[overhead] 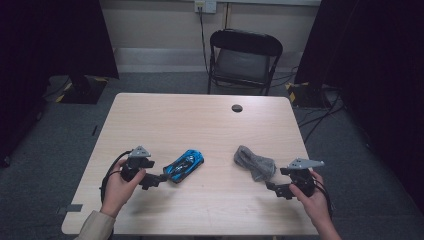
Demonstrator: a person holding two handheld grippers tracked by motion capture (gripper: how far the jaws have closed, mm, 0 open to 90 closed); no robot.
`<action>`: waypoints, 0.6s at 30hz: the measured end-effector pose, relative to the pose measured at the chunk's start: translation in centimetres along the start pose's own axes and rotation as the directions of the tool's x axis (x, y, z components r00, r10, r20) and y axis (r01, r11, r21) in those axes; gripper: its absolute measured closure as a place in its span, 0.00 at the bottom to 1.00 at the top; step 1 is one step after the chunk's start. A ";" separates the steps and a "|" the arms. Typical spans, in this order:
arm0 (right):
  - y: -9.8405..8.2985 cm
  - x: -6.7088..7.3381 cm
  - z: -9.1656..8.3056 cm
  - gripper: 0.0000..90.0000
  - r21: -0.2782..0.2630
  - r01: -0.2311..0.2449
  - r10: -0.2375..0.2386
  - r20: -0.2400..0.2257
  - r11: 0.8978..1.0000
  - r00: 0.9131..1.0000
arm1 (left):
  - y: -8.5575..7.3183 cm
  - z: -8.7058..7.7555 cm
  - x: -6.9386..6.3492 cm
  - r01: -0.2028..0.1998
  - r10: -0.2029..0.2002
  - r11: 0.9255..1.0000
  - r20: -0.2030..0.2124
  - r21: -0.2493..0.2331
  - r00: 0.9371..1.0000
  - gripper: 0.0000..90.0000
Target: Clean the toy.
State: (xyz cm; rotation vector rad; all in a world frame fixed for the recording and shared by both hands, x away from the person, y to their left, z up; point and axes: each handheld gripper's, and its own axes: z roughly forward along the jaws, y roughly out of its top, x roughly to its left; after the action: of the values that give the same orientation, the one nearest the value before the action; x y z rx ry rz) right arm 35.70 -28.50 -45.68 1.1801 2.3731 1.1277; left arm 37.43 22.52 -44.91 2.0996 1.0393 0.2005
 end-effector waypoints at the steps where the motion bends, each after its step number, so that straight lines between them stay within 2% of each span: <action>1: -0.2 -0.1 0.0 0.17 0.001 0.001 -0.001 0.002 1.000 1.000 | -0.1 -0.1 0.1 -0.001 0.001 1.000 -0.001 0.004 1.000 0.19; 8: -1.0 -0.2 0.0 0.17 0.011 0.001 -0.001 0.010 1.000 1.000 | -1.2 -0.6 0.5 0.007 -0.007 1.000 -0.004 -0.006 1.000 0.19; 18: -1.7 -0.4 0.0 0.17 0.017 -0.011 0.011 0.016 1.000 1.000 | -2.6 -1.5 1.0 -0.007 0.007 1.000 0.003 -0.018 1.000 0.19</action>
State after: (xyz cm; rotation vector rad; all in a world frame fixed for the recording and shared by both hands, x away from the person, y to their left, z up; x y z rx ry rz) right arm 34.95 -29.47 -46.97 1.2046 2.3718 1.0988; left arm 35.83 25.04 -45.83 2.0868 1.0252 0.2094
